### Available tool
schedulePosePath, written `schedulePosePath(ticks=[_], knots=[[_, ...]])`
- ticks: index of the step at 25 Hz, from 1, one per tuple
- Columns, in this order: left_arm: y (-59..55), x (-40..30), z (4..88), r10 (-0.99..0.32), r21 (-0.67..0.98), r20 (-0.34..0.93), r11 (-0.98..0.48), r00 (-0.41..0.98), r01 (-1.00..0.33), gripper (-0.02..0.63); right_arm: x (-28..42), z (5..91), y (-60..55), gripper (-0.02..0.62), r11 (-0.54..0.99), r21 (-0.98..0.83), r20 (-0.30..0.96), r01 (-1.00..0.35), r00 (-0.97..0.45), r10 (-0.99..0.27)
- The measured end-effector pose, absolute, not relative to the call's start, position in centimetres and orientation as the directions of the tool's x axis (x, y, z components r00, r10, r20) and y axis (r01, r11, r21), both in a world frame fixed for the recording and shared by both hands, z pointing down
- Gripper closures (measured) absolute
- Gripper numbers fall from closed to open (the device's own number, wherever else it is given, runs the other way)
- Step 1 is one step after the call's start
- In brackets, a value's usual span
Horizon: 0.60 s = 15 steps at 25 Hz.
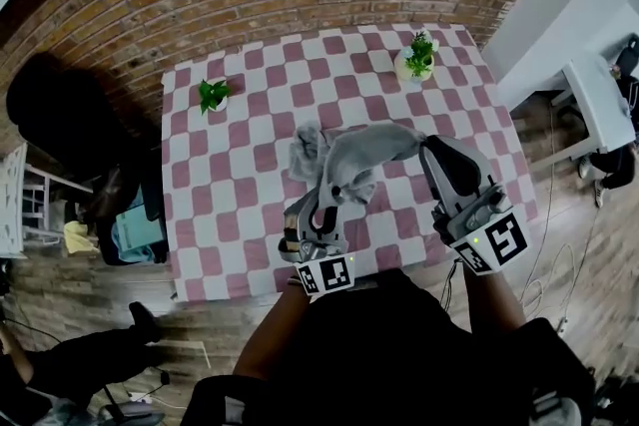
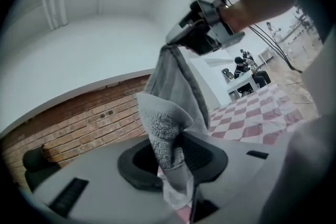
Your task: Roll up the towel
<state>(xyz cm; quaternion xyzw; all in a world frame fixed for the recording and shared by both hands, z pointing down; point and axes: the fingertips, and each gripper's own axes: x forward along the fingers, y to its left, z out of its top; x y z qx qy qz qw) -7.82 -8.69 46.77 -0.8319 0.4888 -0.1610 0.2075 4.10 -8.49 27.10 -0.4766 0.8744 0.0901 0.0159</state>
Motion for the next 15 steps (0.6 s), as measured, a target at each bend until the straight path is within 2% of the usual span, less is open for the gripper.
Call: schedulePosePath(ticks=[5, 9, 11, 13, 15], knots=[[-10.0, -11.1, 44.2, -0.889, -0.412, 0.061, -0.436, 0.453, -0.800, 0.550, 6.8, 29.0, -9.8, 0.560, 0.474, 0.117, -0.090, -0.872, -0.485, -0.870], [-11.2, -13.0, 41.4, -0.890, -0.387, 0.002, -0.421, 0.455, -0.820, 0.552, 9.3, 30.7, -10.8, 0.560, 0.451, 0.087, -0.068, -0.888, -0.457, -0.887], [-11.9, -13.7, 40.4, -0.895, -0.302, -0.015, -0.421, 0.446, -0.855, 0.549, 10.1, 31.8, -11.7, 0.560, 0.455, 0.078, -0.052, -0.887, -0.460, -0.887], [-13.0, -14.1, 40.4, -0.892, -0.192, 0.018, -0.447, 0.453, -0.874, 0.558, 10.7, 33.2, -12.7, 0.560, 0.464, 0.072, -0.031, -0.883, -0.467, -0.884], [-14.6, -14.2, 40.5, -0.878, -0.177, 0.055, -0.478, 0.476, -0.861, 0.577, 11.0, 34.8, -14.2, 0.560, 0.480, 0.076, -0.006, -0.874, -0.482, -0.876]])
